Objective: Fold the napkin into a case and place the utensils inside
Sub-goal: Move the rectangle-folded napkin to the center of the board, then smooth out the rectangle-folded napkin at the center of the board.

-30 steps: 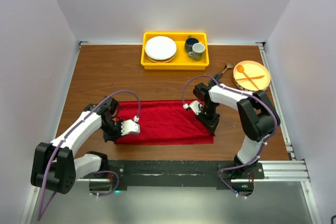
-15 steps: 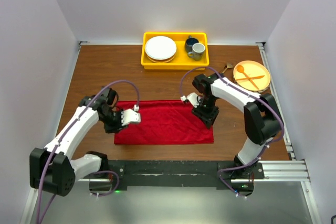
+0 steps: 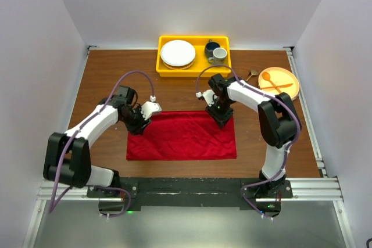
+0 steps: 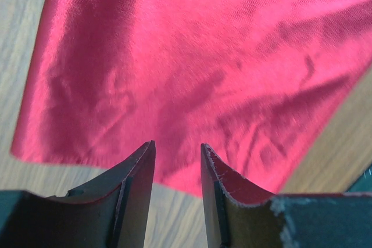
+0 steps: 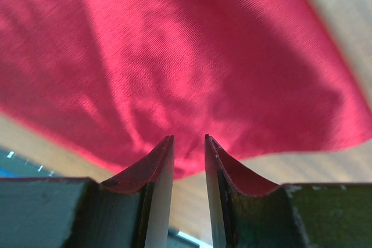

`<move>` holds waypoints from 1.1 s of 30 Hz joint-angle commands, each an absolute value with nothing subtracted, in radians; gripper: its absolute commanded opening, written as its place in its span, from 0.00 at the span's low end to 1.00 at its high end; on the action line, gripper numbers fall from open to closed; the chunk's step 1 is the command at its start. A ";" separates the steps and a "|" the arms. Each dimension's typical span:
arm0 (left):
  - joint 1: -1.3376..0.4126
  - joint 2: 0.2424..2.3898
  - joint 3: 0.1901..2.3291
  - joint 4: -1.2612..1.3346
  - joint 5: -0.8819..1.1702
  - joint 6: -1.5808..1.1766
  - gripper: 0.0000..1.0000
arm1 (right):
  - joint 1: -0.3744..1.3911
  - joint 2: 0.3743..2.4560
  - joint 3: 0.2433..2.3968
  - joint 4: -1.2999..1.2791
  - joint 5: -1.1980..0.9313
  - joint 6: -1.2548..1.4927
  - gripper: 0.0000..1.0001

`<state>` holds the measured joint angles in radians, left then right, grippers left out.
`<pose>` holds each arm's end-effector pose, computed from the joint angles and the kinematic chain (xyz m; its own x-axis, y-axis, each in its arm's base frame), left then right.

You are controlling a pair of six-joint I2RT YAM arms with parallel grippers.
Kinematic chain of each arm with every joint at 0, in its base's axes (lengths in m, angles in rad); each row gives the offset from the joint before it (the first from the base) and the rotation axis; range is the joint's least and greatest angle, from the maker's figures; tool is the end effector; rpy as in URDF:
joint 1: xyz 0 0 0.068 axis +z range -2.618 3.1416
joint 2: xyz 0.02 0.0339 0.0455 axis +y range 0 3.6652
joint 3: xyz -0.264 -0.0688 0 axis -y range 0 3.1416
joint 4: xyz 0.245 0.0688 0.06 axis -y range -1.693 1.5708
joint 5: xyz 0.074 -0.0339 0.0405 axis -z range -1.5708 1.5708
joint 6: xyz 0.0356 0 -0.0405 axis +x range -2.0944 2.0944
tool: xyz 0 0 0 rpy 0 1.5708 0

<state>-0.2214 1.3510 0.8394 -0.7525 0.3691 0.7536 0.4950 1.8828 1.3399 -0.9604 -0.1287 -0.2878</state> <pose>0.2292 -0.0648 0.2013 -0.4654 0.7589 -0.4555 0.8633 0.5028 -0.0442 0.3051 0.1699 0.1805 -0.7060 -0.7010 -0.1010 -0.7082 0.6983 0.1036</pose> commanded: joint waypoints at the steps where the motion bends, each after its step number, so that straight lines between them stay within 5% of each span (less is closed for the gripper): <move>1: -0.203 1.437 0.836 -0.612 0.376 0.650 0.42 | 0.442 1.937 1.374 -0.871 -0.097 -0.275 0.32; 14: -0.141 1.583 0.954 -0.601 0.377 0.641 0.39 | 0.382 2.033 1.529 -0.922 -0.142 -0.296 0.32; 18: -0.117 1.442 1.093 -0.701 0.534 0.634 0.56 | 0.380 1.872 1.604 -1.000 -0.313 -0.281 0.38; 19: -0.115 1.418 1.124 -0.713 0.560 0.617 0.61 | 0.380 1.815 1.635 -1.009 -0.383 -0.270 0.50; 20: -0.115 1.370 1.179 -0.706 0.616 0.567 0.99 | 0.379 1.787 1.702 -1.006 -0.403 -0.256 0.60; 22: -0.115 1.329 1.224 -0.637 0.656 0.499 1.00 | 0.379 1.746 1.768 -0.971 -0.436 -0.187 0.75; 23: -0.115 1.294 1.245 -0.583 0.655 0.371 1.00 | 0.379 1.712 1.816 -0.910 -0.436 -0.155 0.98; 30: -0.115 1.172 1.096 0.054 0.631 -0.054 1.00 | 0.377 1.621 1.683 -0.411 -0.388 0.297 0.98; 33: -0.129 1.219 1.029 0.176 0.661 -0.277 1.00 | 0.364 1.733 1.709 -0.411 -0.741 0.273 0.98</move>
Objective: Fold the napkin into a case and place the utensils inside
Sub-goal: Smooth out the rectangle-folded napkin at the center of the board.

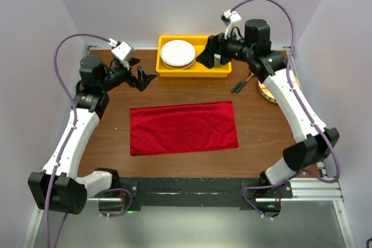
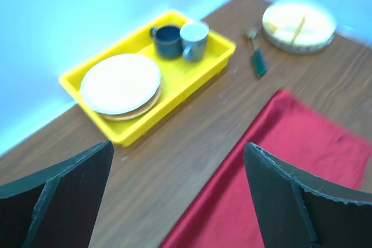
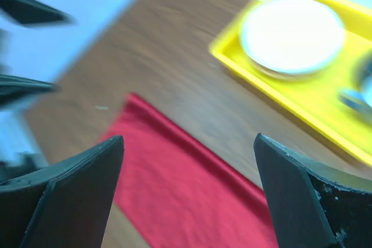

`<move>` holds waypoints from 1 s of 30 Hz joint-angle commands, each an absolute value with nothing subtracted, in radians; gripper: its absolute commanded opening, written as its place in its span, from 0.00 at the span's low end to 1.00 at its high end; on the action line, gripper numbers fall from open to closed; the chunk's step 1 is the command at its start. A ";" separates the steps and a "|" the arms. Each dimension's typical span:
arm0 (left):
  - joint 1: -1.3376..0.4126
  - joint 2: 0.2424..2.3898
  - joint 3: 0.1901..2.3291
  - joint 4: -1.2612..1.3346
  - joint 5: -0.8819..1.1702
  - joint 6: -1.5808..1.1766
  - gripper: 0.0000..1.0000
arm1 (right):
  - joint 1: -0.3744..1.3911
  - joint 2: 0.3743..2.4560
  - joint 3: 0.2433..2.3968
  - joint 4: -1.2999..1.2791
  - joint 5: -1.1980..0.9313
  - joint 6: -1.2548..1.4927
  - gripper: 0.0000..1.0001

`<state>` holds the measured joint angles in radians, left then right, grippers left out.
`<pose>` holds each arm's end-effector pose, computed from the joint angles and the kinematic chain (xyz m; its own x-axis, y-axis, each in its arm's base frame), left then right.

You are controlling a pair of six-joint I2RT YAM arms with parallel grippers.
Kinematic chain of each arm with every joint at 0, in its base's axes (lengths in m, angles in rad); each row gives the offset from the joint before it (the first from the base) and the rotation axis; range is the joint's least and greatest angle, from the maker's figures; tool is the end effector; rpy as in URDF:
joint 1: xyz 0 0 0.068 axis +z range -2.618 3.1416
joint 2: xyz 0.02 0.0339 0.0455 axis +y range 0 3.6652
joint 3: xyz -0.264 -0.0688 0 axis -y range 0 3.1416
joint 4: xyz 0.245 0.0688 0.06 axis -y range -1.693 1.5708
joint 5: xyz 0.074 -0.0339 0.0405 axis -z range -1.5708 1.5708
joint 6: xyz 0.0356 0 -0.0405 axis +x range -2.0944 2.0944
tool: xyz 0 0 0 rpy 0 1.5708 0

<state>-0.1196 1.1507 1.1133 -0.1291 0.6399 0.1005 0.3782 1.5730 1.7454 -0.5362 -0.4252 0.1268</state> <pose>0.2561 -0.0522 0.3883 -0.0955 0.0925 -0.9911 0.6934 0.7205 0.0005 0.3209 0.1433 0.4408 -0.4159 -0.0413 -0.9085 -0.6472 0.7152 0.2638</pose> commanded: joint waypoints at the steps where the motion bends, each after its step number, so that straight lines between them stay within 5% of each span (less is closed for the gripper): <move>1: -0.149 1.241 1.023 0.172 0.685 -0.320 1.00 | 0.365 1.765 1.688 -0.375 -0.811 0.306 0.98; 13: -0.282 1.535 0.651 0.744 0.667 -0.981 1.00 | 0.449 1.873 1.214 0.294 -0.839 0.868 0.98; 30: -0.249 1.891 0.631 0.942 0.686 -1.054 1.00 | 0.433 2.138 1.177 0.419 -0.847 0.908 0.98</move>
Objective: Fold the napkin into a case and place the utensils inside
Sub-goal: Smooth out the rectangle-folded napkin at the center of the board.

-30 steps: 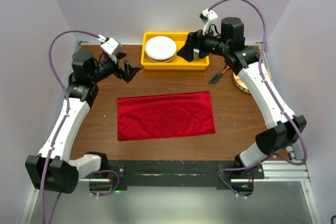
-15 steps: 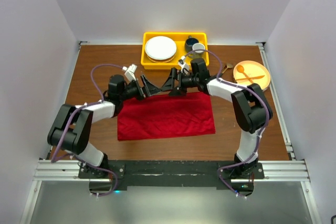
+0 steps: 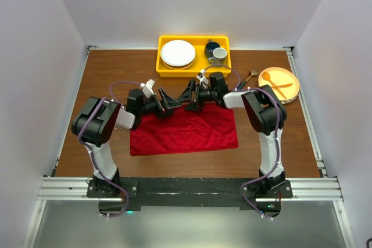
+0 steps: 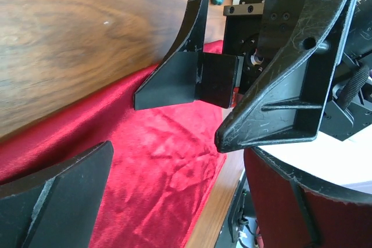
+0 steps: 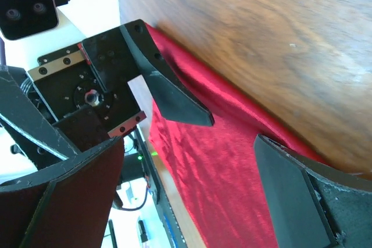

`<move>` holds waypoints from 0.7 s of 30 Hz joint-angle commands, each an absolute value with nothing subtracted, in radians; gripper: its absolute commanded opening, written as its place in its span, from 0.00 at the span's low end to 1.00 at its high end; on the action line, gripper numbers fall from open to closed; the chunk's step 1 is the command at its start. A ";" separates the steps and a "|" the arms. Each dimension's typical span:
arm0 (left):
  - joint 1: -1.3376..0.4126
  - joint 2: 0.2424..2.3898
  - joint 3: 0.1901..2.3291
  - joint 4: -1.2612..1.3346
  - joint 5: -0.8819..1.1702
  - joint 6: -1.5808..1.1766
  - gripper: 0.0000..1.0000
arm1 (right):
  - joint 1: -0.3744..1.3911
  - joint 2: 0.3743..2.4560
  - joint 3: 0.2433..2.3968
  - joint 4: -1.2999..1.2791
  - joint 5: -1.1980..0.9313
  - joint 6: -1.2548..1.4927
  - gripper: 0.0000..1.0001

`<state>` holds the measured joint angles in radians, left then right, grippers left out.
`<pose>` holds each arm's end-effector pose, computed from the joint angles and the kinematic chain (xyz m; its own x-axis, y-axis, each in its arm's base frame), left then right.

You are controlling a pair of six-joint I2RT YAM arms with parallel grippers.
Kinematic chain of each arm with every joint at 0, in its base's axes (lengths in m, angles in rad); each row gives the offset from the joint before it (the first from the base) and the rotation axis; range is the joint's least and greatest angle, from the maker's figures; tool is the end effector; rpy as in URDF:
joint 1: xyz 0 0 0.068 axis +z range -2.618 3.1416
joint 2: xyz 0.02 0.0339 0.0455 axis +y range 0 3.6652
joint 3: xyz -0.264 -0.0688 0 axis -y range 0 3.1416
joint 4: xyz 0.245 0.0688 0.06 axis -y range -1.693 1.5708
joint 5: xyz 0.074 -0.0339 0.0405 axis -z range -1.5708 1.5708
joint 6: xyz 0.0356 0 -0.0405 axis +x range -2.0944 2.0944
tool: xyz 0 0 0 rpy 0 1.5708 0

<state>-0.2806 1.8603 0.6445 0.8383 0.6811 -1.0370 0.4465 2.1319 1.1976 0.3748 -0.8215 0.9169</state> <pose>0.3121 -0.1133 0.1202 -0.8496 -0.4512 -0.2732 0.0907 0.3852 -0.9184 0.3835 0.2125 0.1235 -0.9689 0.1355 -0.2071 -0.1394 0.3926 0.9091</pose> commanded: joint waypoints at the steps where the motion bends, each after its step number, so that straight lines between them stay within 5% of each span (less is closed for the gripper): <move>1: -0.227 1.897 0.626 0.943 0.690 -1.052 1.00 | 0.427 2.143 1.172 0.413 -0.845 0.902 0.98; 21: 0.184 1.890 0.508 0.785 0.790 -0.890 1.00 | 0.354 2.218 1.131 0.345 -0.839 0.836 0.98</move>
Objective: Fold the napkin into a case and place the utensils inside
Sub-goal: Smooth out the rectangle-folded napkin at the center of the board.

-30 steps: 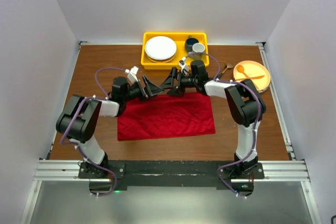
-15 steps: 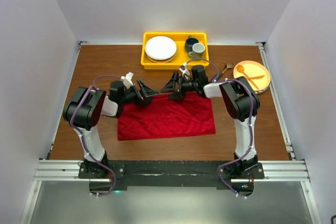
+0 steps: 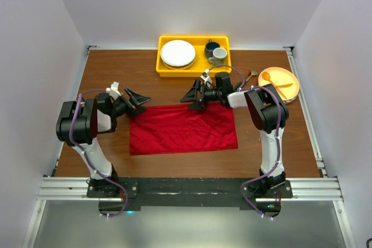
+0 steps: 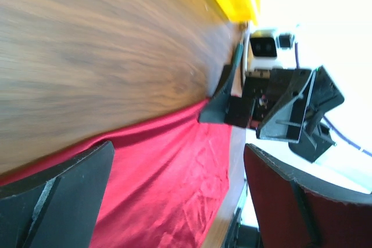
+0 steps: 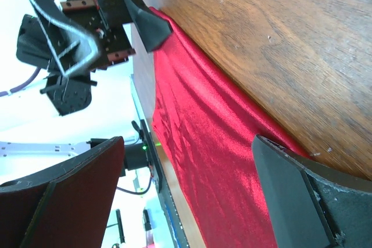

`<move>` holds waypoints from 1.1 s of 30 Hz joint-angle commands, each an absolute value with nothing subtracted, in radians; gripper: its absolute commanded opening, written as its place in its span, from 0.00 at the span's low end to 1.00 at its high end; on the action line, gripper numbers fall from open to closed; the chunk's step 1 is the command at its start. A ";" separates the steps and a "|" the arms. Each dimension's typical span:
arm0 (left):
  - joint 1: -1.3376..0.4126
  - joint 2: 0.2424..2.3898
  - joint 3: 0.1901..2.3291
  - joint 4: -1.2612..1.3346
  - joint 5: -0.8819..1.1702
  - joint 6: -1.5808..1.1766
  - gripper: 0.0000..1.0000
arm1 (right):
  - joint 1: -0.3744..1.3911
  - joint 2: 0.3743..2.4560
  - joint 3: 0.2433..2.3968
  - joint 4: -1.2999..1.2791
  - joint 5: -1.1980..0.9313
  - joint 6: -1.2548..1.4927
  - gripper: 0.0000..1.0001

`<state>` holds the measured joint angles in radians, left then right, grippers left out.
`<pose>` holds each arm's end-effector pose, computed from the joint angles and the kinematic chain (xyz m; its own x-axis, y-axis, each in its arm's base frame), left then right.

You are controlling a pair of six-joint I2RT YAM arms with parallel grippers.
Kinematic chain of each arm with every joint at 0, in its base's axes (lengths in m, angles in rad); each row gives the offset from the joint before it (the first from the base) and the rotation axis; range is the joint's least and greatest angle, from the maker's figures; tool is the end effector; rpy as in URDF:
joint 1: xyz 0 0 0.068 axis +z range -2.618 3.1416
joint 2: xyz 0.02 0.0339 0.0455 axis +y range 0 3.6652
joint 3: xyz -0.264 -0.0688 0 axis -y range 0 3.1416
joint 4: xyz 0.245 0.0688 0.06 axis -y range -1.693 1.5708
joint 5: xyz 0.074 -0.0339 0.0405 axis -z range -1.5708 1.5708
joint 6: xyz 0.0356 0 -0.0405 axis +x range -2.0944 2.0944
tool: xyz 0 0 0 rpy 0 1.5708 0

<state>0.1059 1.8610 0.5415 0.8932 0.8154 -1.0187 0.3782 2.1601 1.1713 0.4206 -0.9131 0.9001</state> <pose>0.3052 0.0064 0.1034 -0.7152 -0.6630 -0.2212 -0.0424 0.3571 -0.9331 0.3913 0.1858 0.1098 -0.9733 0.1286 -0.1903 -0.1338 0.3557 0.9250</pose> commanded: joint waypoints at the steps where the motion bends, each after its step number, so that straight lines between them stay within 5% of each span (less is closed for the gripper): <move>1: 0.207 1.894 0.509 0.785 0.802 -0.876 1.00 | 0.354 2.218 1.132 0.344 -0.839 0.835 0.98; 10: 0.218 1.709 0.517 0.825 0.991 -0.885 1.00 | 0.383 2.099 1.120 0.445 -0.888 0.943 0.98; 15: 0.160 1.572 0.497 0.805 0.925 -0.960 1.00 | 0.451 1.994 1.130 0.578 -0.856 1.078 0.98; 33: 0.109 1.815 0.526 0.793 0.687 -0.991 1.00 | 0.566 2.310 1.232 0.813 -0.672 1.318 0.98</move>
<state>0.0906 1.7901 0.4976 0.8433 0.7609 -1.0359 0.5751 2.2902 1.2343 0.7650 -0.7609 1.3056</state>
